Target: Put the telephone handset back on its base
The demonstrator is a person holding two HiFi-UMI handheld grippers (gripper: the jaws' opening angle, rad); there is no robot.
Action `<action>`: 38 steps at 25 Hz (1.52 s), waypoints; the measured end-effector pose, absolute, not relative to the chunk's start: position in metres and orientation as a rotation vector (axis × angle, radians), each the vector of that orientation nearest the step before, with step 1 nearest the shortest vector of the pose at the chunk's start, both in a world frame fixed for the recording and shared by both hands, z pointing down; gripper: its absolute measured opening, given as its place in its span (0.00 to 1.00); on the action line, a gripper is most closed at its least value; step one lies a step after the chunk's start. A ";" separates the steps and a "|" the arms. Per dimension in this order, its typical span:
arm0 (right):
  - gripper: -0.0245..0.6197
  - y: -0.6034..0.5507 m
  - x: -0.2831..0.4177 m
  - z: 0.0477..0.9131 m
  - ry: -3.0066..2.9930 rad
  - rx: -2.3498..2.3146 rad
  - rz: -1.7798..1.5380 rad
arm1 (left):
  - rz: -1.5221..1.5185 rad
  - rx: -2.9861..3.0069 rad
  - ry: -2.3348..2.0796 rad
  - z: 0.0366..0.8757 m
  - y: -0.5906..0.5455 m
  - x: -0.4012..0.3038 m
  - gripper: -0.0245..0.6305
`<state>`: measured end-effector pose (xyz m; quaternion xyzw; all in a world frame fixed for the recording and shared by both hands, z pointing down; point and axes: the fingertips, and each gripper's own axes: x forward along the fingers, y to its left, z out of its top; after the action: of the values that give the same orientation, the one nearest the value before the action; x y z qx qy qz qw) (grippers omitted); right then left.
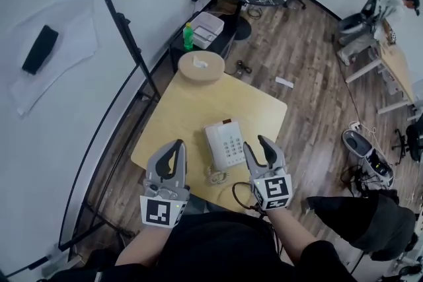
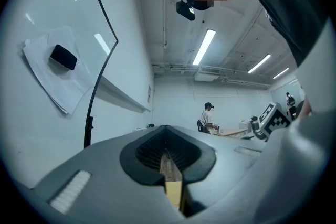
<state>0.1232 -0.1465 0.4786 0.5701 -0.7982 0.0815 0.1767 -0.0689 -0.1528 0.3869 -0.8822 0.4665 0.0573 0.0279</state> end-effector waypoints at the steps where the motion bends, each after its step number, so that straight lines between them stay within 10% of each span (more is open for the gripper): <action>1: 0.29 -0.144 0.123 0.469 -2.259 1.624 0.165 | 0.182 -2.721 1.428 0.383 -0.153 -0.066 0.04; 8: 0.05 -0.134 0.133 0.416 -2.262 1.749 -0.073 | 0.237 -2.704 1.384 0.361 -0.156 -0.051 0.04; 38: 0.05 -0.120 0.160 0.408 -2.167 1.854 -0.081 | 0.223 -2.778 1.329 0.369 -0.158 -0.035 0.04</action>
<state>0.1604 -0.1199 0.4079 0.6431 -0.7516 -0.0282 0.1439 -0.0350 -0.1584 0.3687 -0.8994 0.4303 0.0722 0.0271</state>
